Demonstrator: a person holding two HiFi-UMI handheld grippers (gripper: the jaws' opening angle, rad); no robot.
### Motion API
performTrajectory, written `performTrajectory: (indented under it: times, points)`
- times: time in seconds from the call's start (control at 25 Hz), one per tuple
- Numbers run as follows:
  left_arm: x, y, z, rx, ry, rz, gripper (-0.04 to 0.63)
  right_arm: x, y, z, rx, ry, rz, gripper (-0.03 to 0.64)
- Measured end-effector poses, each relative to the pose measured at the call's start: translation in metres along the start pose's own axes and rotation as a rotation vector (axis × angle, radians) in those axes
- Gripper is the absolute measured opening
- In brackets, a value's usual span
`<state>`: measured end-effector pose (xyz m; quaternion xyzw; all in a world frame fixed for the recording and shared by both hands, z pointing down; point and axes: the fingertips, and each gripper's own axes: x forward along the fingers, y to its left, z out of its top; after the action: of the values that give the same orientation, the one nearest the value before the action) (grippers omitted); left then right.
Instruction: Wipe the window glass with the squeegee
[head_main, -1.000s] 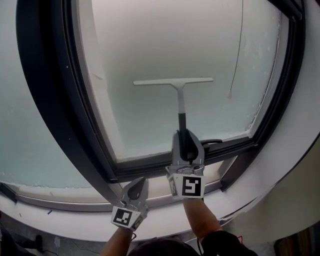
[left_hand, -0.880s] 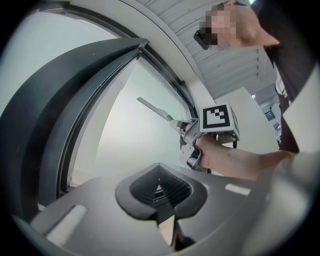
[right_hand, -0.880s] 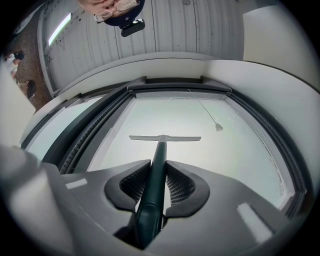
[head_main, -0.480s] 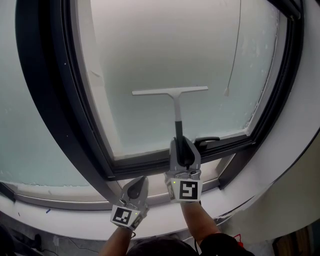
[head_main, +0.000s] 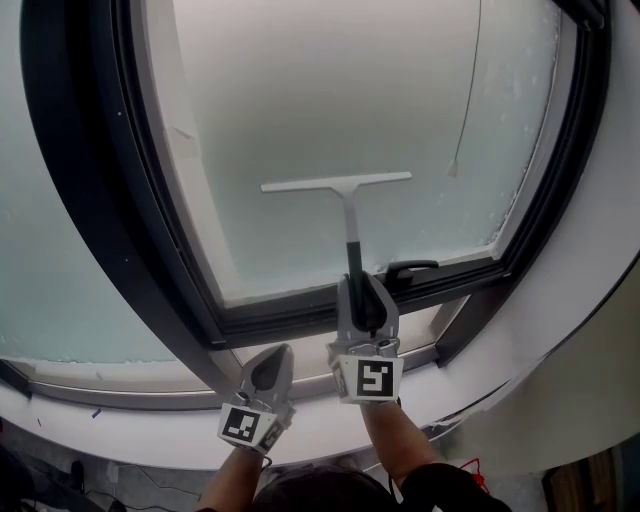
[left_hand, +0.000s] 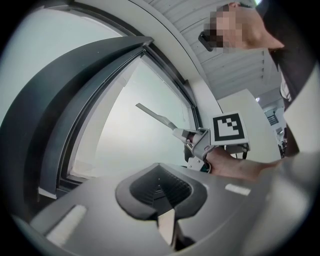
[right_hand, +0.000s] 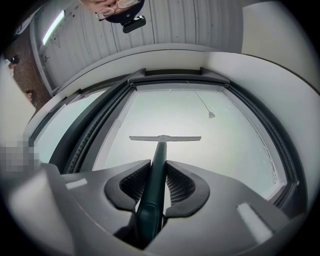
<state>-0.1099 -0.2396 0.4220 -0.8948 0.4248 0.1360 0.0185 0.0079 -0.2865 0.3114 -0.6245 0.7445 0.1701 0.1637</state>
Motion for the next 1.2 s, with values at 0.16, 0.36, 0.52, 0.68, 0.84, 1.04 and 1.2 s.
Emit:
performTrajectory:
  times: [0.16,0.36,0.52,0.68,0.84,1.04,1.2]
  points:
    - [-0.001,0.0,-0.003,-0.004,0.006,0.004,-0.002,-0.006,0.0,-0.007,-0.024,0.024,0.0,0.097]
    - [-0.003,0.001,-0.009,-0.006,0.021,0.0,-0.002,-0.011,0.005,-0.009,-0.036,0.018,0.003,0.097]
    - [-0.003,0.002,-0.015,-0.012,0.035,0.003,-0.002,-0.014,0.005,-0.013,-0.015,0.025,0.003,0.097]
    - [-0.004,0.003,-0.018,-0.015,0.044,0.007,-0.002,-0.019,0.006,-0.018,0.001,0.04,0.007,0.097]
    - [-0.007,0.002,-0.025,-0.024,0.061,0.009,-0.002,-0.027,0.006,-0.029,0.011,0.071,0.008,0.097]
    - [-0.006,-0.002,-0.028,-0.02,0.073,0.001,-0.002,-0.035,0.005,-0.04,0.006,0.084,0.015,0.097]
    - [-0.005,-0.002,-0.027,-0.014,0.074,0.003,-0.002,-0.041,0.006,-0.049,0.006,0.103,0.024,0.097]
